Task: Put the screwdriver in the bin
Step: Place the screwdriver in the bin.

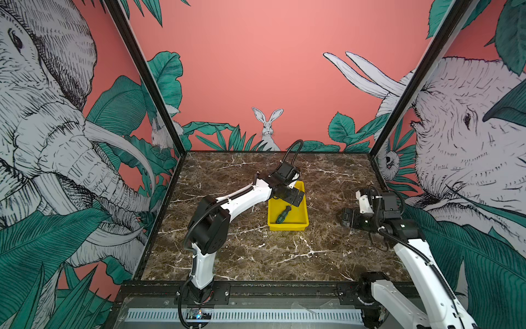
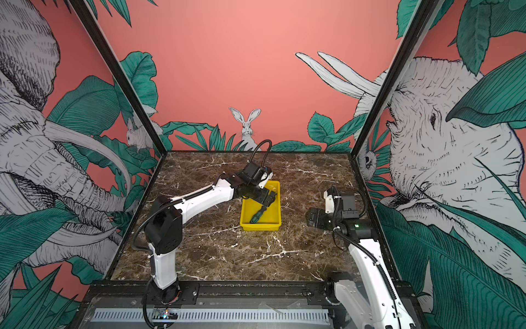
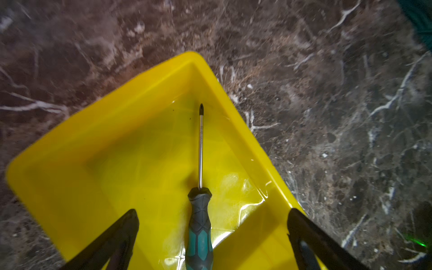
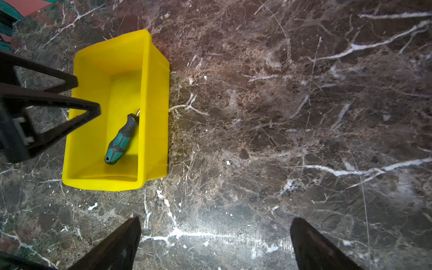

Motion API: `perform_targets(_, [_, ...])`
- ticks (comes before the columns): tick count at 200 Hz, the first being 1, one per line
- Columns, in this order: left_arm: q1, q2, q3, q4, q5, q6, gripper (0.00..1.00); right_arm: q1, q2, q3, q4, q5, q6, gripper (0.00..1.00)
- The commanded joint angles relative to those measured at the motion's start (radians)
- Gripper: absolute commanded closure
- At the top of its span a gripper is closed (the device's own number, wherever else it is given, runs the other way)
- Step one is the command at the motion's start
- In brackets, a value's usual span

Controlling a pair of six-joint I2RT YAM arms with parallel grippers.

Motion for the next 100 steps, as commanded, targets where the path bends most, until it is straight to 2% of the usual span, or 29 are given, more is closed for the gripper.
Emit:
perform_targets(1, [-0.002,-0.13,0.015,-0.015,-0.057,0.099,0.0,0.003,0.017,0.048,-0.027,0.031,-0.046,0.01])
perform_targets(18, [0.001,-0.224,-0.055,0.034,-0.104,0.183,0.0,0.003,0.044,0.075,-0.023,0.043,-0.075,0.01])
perform_targets(34, [0.025,-0.332,-0.163,0.116,-0.096,0.235,0.0,0.002,0.085,0.102,-0.011,0.059,-0.118,0.01])
perform_targets(53, [0.094,-0.448,-0.294,0.199,-0.043,0.234,0.0,0.002,0.142,0.142,0.014,0.082,-0.156,0.01])
perform_targets(70, [0.198,-0.549,-0.396,0.237,-0.024,0.227,0.0,0.001,0.185,0.18,0.05,0.085,-0.176,0.01])
perform_targets(100, [0.254,-0.645,-0.465,0.246,-0.141,0.285,0.0,0.002,0.235,0.219,0.125,0.077,-0.195,0.01])
